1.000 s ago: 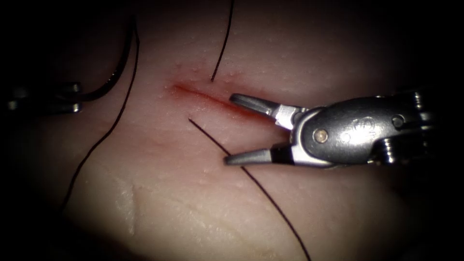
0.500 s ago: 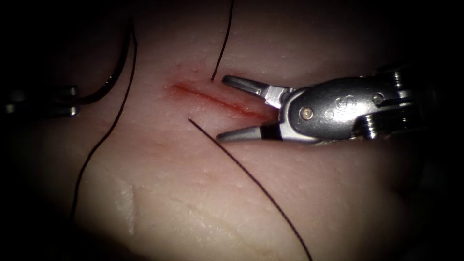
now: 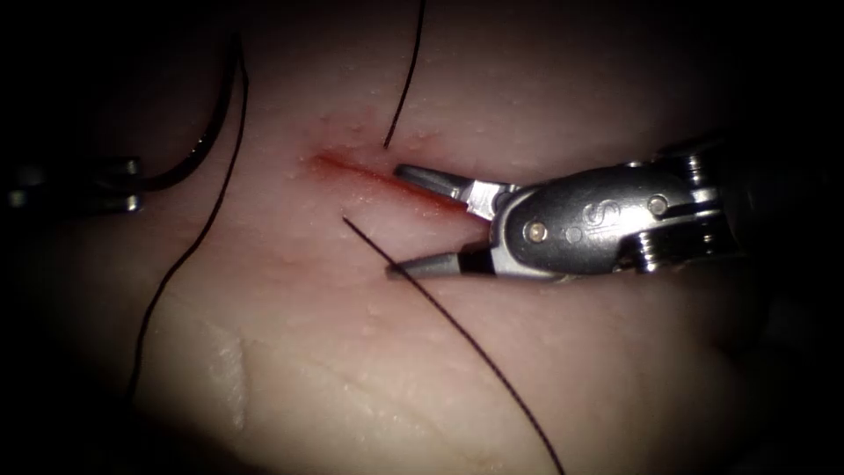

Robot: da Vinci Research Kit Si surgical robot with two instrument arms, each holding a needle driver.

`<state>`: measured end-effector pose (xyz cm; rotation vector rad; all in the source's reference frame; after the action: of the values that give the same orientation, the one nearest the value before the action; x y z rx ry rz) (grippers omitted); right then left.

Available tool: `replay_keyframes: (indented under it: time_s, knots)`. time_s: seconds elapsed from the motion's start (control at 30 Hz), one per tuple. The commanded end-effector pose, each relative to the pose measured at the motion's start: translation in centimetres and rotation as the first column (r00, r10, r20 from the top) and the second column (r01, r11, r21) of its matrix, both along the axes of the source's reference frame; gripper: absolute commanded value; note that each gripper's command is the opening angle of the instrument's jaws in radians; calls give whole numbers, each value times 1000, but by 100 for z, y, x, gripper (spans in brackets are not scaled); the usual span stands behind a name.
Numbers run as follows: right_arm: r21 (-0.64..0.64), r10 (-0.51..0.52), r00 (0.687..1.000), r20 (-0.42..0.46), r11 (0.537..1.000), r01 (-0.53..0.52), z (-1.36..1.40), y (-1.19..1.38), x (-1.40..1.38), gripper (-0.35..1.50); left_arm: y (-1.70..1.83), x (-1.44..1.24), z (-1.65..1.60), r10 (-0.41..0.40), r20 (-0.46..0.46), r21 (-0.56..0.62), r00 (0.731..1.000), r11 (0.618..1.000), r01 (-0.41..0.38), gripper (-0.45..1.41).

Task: Wound Closure
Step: Right hand pulls suture through skin until only a short tail remains

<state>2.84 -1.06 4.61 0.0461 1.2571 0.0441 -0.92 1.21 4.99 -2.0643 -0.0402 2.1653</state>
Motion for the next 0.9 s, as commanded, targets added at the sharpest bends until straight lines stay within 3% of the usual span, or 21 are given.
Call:
replay_keyframes:
  time_s: [0.03, 0.53, 0.6, 0.63, 0.67, 0.9]
  knots:
    - [2, -1, 1000, -2, 1000, 1, 3, -6, 9, 111, -8, -6, 4, 1, 2, 4, 1000, 1000, -1, -45]
    - [2, -30, 999, -41, 1000, 30, -3, -11, 43, 79, -8, -4, 2, 2, 3, 6, 1000, 1000, -2, -45]
    - [1, -34, 998, -44, 999, 34, -3, -11, 41, 46, -8, -4, 2, 2, 3, 6, 1000, 1000, -2, -45]
    - [1, -36, 998, -46, 999, 36, -3, -12, 39, 14, -8, -4, 2, 3, 3, 6, 1000, 1000, -3, -45]
    - [1, -42, 998, -46, 999, 42, -3, -12, 37, -35, -8, -4, 1, 3, 3, 6, 1000, 1000, -3, -45]
    - [-1, -46, 998, -35, 999, 46, -9, -17, 17, -35, -9, -5, 1, 1, 2, 6, 1000, 1000, -1, -45]
